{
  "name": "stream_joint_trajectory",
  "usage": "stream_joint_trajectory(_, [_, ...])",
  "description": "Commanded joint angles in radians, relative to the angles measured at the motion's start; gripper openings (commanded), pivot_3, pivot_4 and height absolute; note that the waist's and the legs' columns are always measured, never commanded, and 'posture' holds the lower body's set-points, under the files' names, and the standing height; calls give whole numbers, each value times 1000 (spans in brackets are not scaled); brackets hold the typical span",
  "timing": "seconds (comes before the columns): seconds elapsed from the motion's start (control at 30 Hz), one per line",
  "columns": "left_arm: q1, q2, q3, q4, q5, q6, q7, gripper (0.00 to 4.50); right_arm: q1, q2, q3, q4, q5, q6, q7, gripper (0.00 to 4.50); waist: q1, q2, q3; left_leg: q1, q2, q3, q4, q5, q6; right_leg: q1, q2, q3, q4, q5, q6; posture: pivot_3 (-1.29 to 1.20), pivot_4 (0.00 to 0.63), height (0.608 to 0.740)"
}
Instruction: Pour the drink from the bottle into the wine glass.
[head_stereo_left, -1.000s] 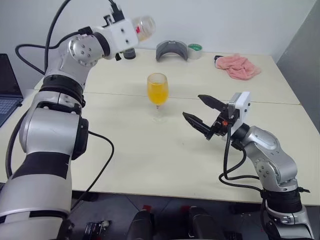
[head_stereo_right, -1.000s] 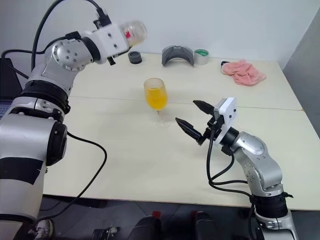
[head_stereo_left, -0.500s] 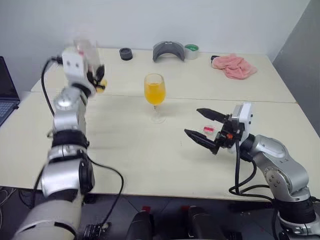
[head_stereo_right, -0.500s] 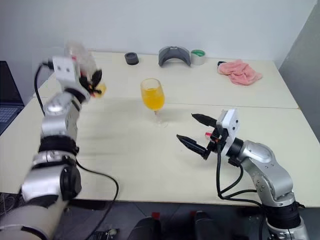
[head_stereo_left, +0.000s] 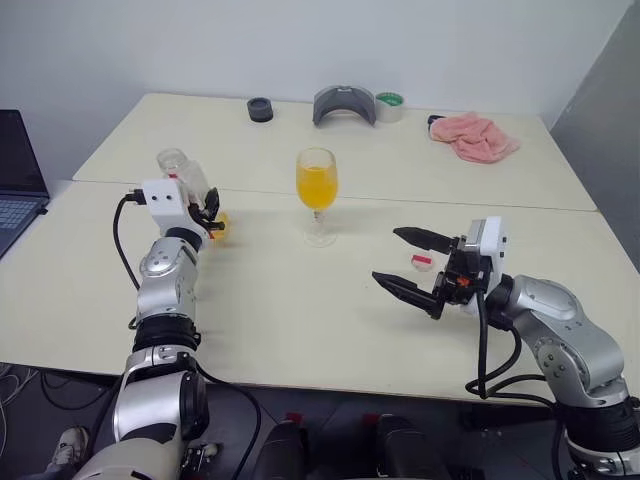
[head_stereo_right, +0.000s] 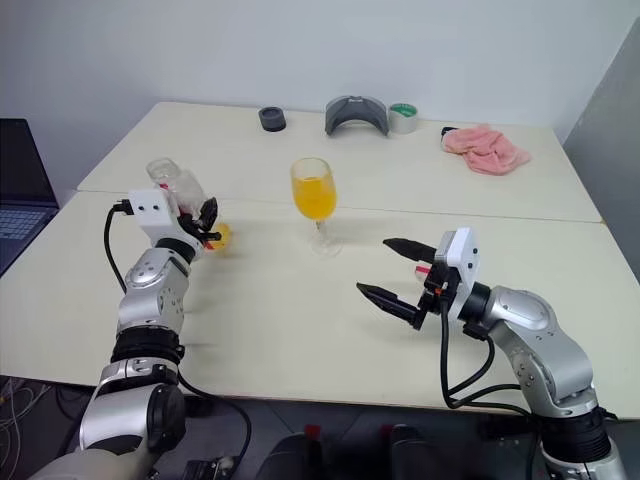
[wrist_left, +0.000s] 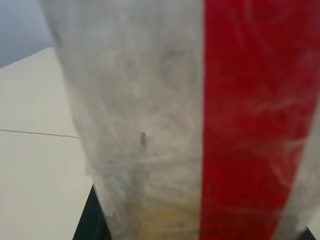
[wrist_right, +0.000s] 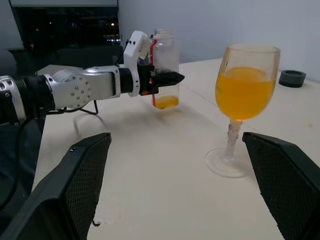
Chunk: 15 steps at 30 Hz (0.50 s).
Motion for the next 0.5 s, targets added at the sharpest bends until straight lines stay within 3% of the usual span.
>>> stream_joint_trajectory(0.03, [-5,7,-12,25,17,-50,6,1633,-15,6,-14,-27,13,3,-21,4500,0,0,0,0,0,0,0,0,0,1,0,0,0,0,0,0,150,740])
stream_joint_trajectory(0.23, [8,9,-21,68,17,-81,-4,1633,-10,12,-2,-39,9,2,-39,4500,0,0,0,6,0,0,-2,0,0,6,0,0,-2,0,0,0,150,740])
stream_joint_trajectory(0.5, [13,6,-13,39,-10,-58,-9,4009,-8,16,4,-33,3,-7,-50,4500,0,0,0,11,0,1,-4,0,0,9,0,1,-3,0,0,0,150,740])
